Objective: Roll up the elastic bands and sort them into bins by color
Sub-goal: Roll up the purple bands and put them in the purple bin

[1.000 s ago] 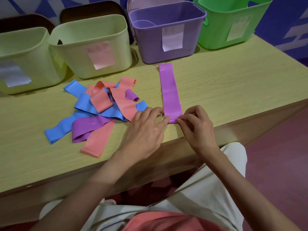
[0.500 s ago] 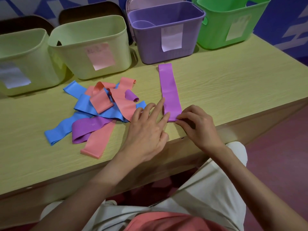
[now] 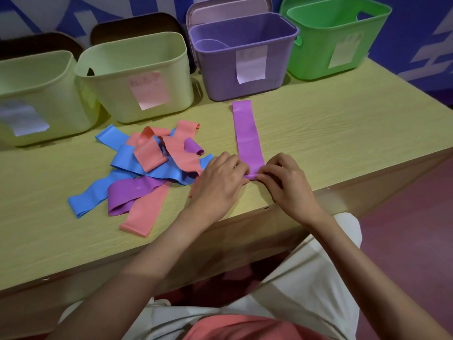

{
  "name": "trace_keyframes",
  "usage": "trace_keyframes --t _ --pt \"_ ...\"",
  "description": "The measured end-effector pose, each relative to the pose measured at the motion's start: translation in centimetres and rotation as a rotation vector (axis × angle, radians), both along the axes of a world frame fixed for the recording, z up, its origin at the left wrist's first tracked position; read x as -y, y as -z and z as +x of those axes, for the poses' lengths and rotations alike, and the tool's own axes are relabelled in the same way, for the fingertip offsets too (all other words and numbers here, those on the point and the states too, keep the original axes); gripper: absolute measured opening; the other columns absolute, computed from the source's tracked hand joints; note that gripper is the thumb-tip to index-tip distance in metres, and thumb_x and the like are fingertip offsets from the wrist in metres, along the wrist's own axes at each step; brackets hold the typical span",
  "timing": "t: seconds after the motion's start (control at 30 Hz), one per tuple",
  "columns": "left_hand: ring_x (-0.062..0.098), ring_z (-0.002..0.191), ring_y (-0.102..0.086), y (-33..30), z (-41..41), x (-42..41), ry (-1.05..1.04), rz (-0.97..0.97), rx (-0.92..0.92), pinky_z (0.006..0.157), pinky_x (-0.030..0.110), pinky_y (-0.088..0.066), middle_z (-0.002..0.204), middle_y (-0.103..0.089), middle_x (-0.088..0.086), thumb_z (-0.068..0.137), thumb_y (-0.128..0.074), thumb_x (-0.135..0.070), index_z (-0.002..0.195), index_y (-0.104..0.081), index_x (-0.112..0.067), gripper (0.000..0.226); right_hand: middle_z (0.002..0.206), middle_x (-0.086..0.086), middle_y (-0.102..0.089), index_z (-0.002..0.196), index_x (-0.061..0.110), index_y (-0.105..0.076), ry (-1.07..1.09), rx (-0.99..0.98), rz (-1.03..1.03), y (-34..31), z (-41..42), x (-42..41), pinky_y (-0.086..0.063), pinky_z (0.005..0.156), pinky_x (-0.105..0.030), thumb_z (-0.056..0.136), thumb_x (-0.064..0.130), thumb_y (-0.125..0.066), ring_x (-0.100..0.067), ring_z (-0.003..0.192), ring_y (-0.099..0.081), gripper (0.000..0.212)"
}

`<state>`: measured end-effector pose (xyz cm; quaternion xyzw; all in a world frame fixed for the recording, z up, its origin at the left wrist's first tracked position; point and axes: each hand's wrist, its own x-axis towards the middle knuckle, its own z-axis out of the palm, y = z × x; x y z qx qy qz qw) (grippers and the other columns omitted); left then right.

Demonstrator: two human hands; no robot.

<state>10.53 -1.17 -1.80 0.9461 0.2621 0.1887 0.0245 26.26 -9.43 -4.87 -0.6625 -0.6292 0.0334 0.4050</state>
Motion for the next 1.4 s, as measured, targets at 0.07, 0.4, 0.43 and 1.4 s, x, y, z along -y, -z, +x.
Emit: trace_keyframes --t 0.07,0.4,0.43,1.4 --pt "0.027 0.078 -0.05 0.0 0.3 0.0 -0.021 0.059 -0.059 0.068 0.039 -0.043 0.082 -0.059 0.007 0.077 -0.067 -0.001 0.086 -0.062 -0.007 0.011 0.087 -0.001 -0.052 0.093 0.008 -0.07 0.011 0.006 -0.031 0.1 -0.1 -0.2 -0.044 0.074 -0.032 0.091 0.018 -0.065 -0.018 0.084 -0.051 0.011" --pt "-0.001 0.073 -0.043 -3.7 -1.6 0.7 -0.102 -0.363 0.248 0.066 0.014 -0.028 0.078 -0.058 -0.015 0.086 -0.068 -0.013 0.092 -0.067 -0.01 0.007 0.095 0.001 -0.067 0.091 0.014 -0.067 -0.104 -0.469 0.055 -3.0 -2.3 1.2 -0.045 0.087 -0.022 0.091 0.026 -0.06 -0.013 0.099 -0.062 0.014" --pt "-0.004 0.067 -0.044 -4.1 -1.9 0.8 -0.115 -0.431 0.282 0.062 0.012 -0.029 0.066 -0.053 -0.02 0.085 -0.069 -0.012 0.089 -0.068 -0.01 0.005 0.097 0.001 -0.067 0.091 0.015 -0.068 -0.111 -0.489 0.073 -3.3 -2.6 1.4 -0.045 0.089 -0.022 0.089 0.029 -0.062 -0.013 0.101 -0.063 0.015" --pt "0.019 0.063 -0.051 -9.4 -6.0 1.7 0.061 -0.816 0.618 0.061 0.036 -0.043 0.068 -0.062 -0.002 0.078 -0.073 -0.019 0.087 -0.07 -0.019 0.01 0.076 0.023 -0.056 0.084 0.012 -0.06 -0.245 -0.284 0.296 -9.7 -5.1 0.6 -0.037 0.065 -0.005 0.088 0.015 -0.063 0.006 0.067 -0.053 0.006"
